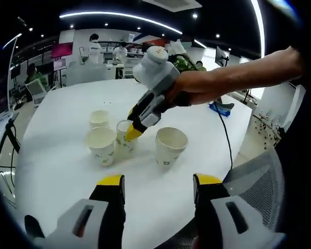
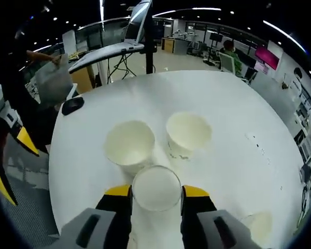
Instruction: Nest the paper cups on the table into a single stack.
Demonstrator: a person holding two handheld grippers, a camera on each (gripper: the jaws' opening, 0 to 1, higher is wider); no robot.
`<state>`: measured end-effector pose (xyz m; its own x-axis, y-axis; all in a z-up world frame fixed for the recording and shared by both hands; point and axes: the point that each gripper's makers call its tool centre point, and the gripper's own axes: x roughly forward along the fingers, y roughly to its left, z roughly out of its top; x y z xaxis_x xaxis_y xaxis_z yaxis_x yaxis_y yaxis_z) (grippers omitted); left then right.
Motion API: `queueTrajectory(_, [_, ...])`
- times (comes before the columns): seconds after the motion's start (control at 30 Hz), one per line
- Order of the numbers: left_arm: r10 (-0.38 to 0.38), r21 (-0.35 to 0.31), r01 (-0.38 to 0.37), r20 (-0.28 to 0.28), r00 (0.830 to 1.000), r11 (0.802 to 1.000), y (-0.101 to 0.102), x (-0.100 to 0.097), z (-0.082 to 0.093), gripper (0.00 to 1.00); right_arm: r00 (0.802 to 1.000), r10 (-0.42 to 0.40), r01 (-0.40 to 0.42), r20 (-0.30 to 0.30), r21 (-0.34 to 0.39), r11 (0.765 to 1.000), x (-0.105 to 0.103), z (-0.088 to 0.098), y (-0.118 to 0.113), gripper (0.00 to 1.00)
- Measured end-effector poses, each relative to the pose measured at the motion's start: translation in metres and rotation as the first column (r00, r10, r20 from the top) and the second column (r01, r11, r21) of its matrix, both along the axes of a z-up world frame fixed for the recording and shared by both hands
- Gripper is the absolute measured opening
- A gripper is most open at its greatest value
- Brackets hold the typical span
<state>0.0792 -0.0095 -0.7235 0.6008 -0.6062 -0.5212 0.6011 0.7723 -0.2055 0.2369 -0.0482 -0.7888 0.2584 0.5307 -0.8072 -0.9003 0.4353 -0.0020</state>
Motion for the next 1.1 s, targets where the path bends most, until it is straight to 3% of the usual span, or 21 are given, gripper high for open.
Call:
queueTrajectory(0.13, [0.009,-0.01,-0.009,-0.007,1.0,1.0,-0.002,0.003,-0.001,0.5,0.998,-0.062,0.061,0.004,0.056,0.997,0.009,0.013,-0.015,0.35])
queueTrajectory(0.4, [-0.007,-0.04,0.006,-0.012,1.0,0.999,-0.016,0.011,-0.004,0.5,0.996,-0.083,0.078,0.045,0.101,0.992,0.004,0.042,-0.035,0.35])
queueTrajectory(0.5, [-0.014,-0.049,0.013,-0.012,1.0,0.999,-0.018,0.014,-0.003,0.49,0.995,-0.091,0.085,0.048,0.119,0.989,0.007,0.048,-0.035,0.35])
queueTrajectory(0.6, [-0.029,-0.037,0.028,-0.008,1.0,0.999,-0.019,0.018,-0.003,0.49,0.987,-0.157,0.151,0.019,0.187,0.971,0.007,0.058,-0.039,0.35])
queueTrajectory(0.73, [-0.031,-0.032,0.031,0.002,1.0,0.999,-0.014,0.025,0.001,0.49,0.984,-0.178,0.168,0.018,0.239,0.956,0.013,0.071,-0.04,0.35])
queueTrajectory(0.77, [-0.03,-0.033,0.03,0.004,1.0,0.999,-0.014,0.026,0.001,0.49,0.983,-0.181,0.171,0.016,0.248,0.954,0.009,0.081,-0.041,0.35])
queueTrajectory(0.87, [-0.023,-0.039,0.023,0.013,1.0,0.999,-0.01,0.036,0.002,0.48,0.982,-0.187,0.178,0.007,0.276,0.945,0.009,0.084,-0.036,0.35])
queueTrajectory(0.97, [-0.003,-0.071,0.005,0.021,1.0,0.997,-0.012,0.043,0.007,0.47,0.985,-0.171,0.161,0.007,0.317,0.935,0.001,0.1,-0.035,0.35])
queueTrajectory(1.1, [0.008,-0.1,-0.005,0.027,1.0,0.995,-0.013,0.052,0.01,0.47,0.987,-0.159,0.149,0.0,0.347,0.926,-0.008,0.101,-0.033,0.35])
